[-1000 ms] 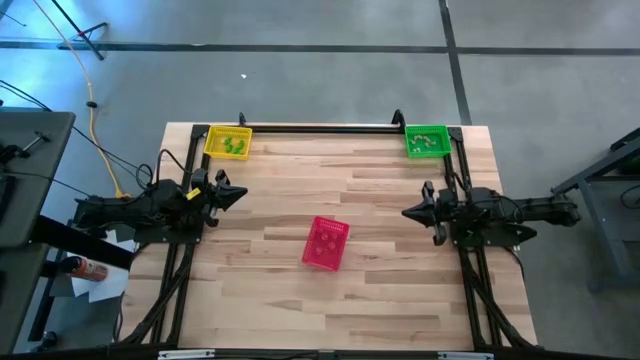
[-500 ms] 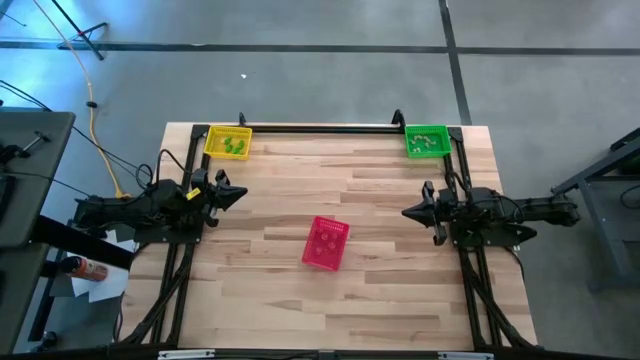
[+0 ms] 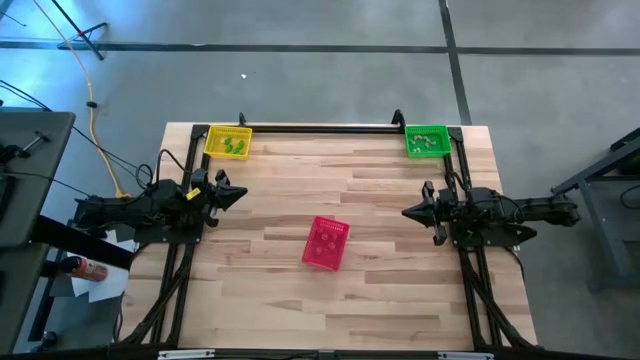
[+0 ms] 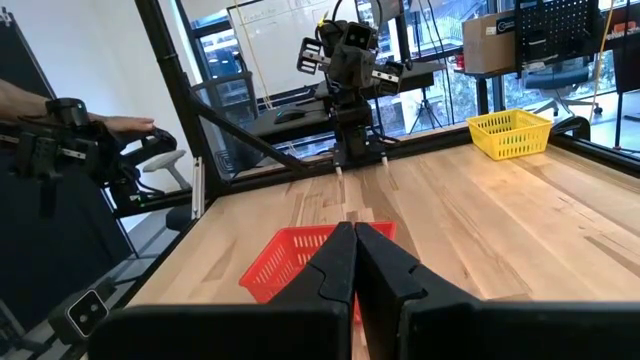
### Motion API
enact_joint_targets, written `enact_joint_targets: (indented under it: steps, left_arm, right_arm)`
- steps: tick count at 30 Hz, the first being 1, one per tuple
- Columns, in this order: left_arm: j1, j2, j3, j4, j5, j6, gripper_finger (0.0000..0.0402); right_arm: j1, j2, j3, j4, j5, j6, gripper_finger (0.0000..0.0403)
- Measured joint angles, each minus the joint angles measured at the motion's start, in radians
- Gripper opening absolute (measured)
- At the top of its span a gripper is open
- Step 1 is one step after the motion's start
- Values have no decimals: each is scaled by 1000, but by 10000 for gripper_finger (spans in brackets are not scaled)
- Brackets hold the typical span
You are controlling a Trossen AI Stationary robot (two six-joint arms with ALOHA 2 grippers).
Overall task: Sort Halloween decoration
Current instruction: Return to Home Position
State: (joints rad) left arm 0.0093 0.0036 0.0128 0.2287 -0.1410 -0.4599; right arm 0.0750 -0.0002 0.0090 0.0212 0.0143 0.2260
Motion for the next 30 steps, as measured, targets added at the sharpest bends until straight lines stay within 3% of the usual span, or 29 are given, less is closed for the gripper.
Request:
enact_joint_targets:
  steps: [30]
  left_arm:
    - [0, 19, -2, -26, 0, 0, 0]
  right_arm:
    - [0, 14, 0, -2, 0, 0, 0]
